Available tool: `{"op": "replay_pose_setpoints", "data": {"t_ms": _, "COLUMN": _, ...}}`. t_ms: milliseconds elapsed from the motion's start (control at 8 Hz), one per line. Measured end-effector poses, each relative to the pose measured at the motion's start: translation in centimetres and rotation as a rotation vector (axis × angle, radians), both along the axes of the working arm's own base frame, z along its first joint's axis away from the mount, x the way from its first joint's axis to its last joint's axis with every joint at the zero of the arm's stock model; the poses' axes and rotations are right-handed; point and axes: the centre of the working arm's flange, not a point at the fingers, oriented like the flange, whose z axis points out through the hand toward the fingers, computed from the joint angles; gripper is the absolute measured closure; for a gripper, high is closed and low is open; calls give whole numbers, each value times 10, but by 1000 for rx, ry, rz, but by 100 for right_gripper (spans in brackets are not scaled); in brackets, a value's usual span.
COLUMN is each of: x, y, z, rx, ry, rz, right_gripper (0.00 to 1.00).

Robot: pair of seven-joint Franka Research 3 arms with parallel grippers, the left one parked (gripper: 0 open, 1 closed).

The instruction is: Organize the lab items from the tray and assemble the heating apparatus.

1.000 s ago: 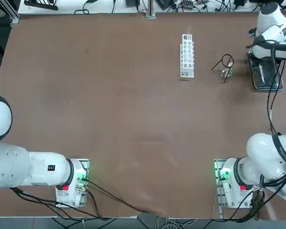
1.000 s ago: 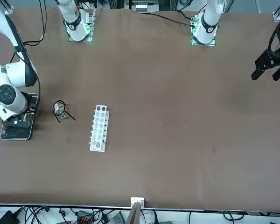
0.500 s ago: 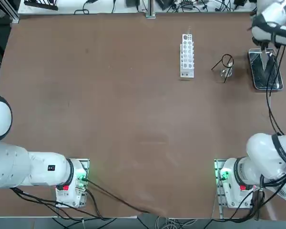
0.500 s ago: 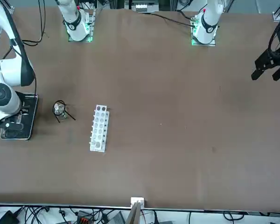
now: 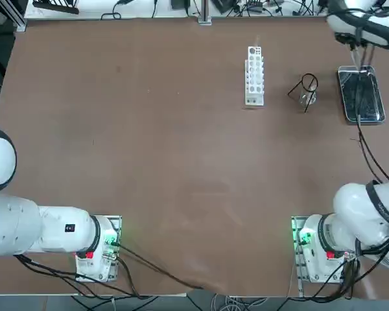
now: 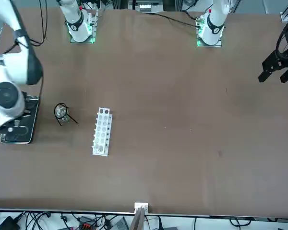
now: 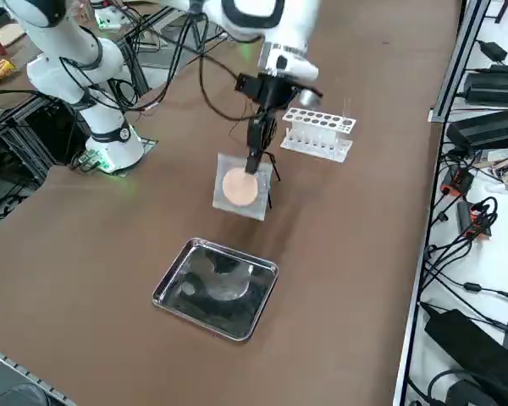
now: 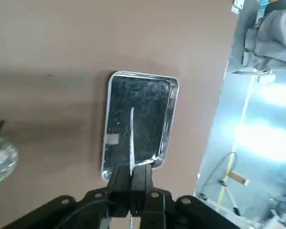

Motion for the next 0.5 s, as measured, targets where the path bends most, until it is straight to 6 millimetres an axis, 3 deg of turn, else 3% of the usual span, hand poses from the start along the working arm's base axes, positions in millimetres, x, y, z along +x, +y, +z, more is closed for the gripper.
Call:
{"op": "replay_pose_setpoints", "data": {"t_ms": 250, "x": -11, "y": 78, "z": 0, "rx": -54, "ry": -15, "rz": 11, "right_gripper": 98}}
{"op": "replay_pose_setpoints", "data": {"t_ms": 500, "x": -28, "y": 138, "z": -8, "rx": -104, "ry": -57, "rz": -12, "right_gripper": 98}}
